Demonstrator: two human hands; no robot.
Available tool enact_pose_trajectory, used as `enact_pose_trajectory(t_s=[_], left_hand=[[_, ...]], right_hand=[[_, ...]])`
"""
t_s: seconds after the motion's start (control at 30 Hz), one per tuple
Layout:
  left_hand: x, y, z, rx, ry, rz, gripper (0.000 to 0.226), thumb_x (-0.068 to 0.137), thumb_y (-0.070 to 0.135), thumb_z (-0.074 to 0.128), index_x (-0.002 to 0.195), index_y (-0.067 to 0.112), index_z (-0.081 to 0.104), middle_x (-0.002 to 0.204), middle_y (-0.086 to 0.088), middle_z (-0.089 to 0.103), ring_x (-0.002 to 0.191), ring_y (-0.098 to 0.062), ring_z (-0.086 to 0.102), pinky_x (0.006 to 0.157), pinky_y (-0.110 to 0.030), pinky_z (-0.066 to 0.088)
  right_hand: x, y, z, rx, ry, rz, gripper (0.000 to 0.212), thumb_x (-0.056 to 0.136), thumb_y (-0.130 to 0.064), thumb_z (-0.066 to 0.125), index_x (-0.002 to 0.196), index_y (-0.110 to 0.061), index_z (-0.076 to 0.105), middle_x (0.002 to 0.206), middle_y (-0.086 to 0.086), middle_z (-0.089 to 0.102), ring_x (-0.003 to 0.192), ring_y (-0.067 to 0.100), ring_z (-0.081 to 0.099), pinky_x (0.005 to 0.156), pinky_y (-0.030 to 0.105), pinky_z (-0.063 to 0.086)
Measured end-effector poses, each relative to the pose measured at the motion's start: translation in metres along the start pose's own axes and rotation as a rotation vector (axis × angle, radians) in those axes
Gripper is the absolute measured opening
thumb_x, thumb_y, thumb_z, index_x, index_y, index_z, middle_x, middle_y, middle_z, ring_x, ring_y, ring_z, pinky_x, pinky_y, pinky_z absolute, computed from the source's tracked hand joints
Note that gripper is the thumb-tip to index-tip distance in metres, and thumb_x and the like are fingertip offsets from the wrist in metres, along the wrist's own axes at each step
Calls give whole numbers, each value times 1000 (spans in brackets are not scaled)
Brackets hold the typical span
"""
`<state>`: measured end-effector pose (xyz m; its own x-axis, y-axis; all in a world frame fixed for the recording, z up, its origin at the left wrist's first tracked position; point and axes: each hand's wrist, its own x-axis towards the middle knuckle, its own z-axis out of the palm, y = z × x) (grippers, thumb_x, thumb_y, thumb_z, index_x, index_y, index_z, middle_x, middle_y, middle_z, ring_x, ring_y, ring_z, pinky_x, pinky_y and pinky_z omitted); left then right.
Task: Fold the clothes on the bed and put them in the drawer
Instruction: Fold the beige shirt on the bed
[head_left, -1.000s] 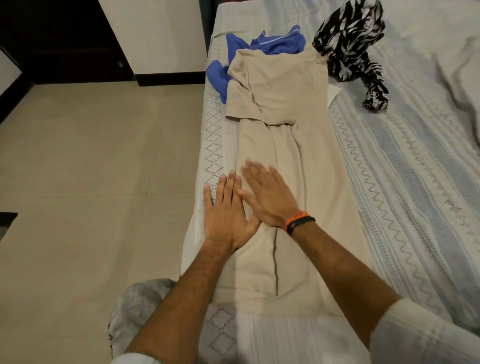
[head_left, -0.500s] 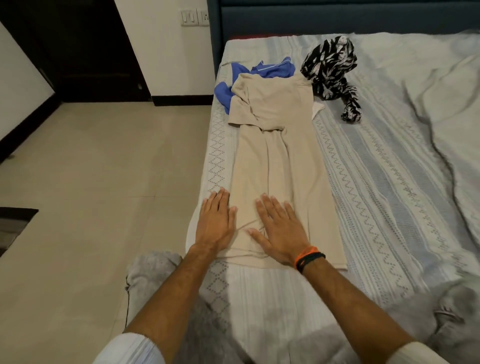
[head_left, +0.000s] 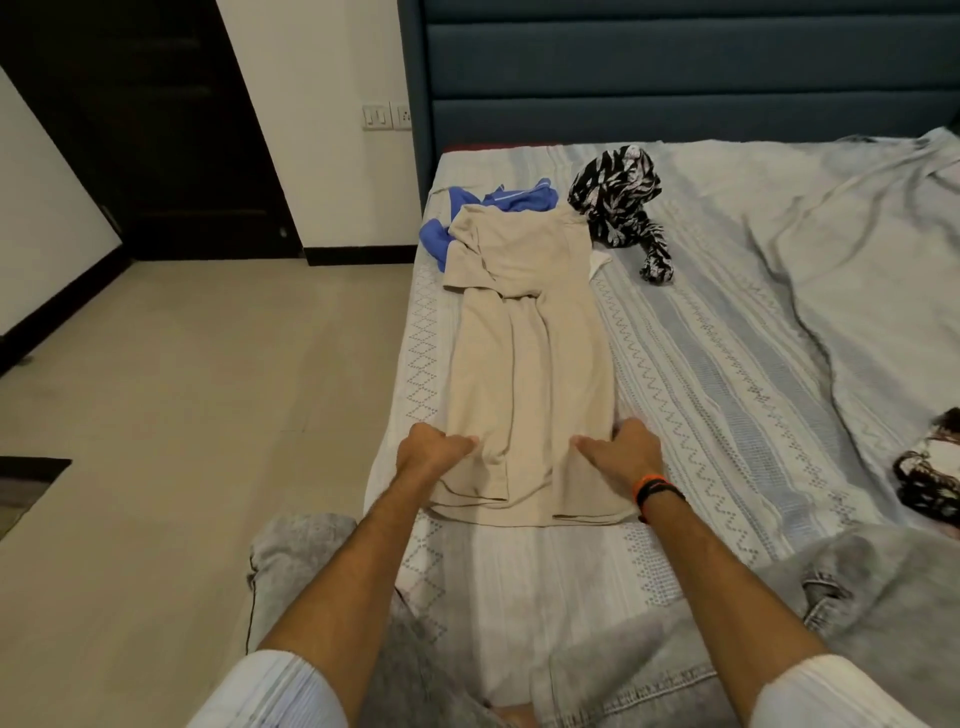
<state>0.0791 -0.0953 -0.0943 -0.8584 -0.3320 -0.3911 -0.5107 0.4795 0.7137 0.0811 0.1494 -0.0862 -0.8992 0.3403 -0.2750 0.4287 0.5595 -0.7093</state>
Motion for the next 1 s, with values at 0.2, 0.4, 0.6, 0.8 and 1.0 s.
enact_pose_trajectory(t_s=[0.2,0.4,0.6,0.8,1.0], left_hand=[[-21,3,-3,-388,-90,-48,48,76,24,80,113,-1,63,106,-14,70,91,-27,68,77,-38,59],[-50,-4,-26,-323,-590,-197,21,83,-1,74,102,-6,69,87,-14,75,75,-23,73,63,-31,60],[-62,-5,-26,400,-572,-178,39,66,29,92,86,4,69,77,-8,70,71,-19,67,63,-25,59],[-32,32,-16,628,6,330,55,82,47,74,118,11,55,119,-9,62,107,-26,61,85,-35,51],[11,49,9,694,-17,542,59,99,37,55,147,9,36,155,-11,34,139,-29,36,112,-42,36]], right_hand=[[-4,11,-24,336,-147,36,31,83,-27,77,103,-5,67,101,9,72,89,26,69,79,37,58],[-15,18,-70,23,-366,74,42,68,-10,88,101,4,66,94,16,74,87,32,71,80,41,60],[-42,12,-73,-608,-393,-7,46,70,-27,87,103,-8,61,103,9,66,88,23,64,64,28,51],[-23,-17,-37,-704,20,-284,58,84,-30,70,130,-8,43,128,13,53,119,32,53,96,43,48],[17,-50,3,-545,-123,-538,50,94,-33,61,136,-11,46,133,11,52,122,27,51,100,40,45]])
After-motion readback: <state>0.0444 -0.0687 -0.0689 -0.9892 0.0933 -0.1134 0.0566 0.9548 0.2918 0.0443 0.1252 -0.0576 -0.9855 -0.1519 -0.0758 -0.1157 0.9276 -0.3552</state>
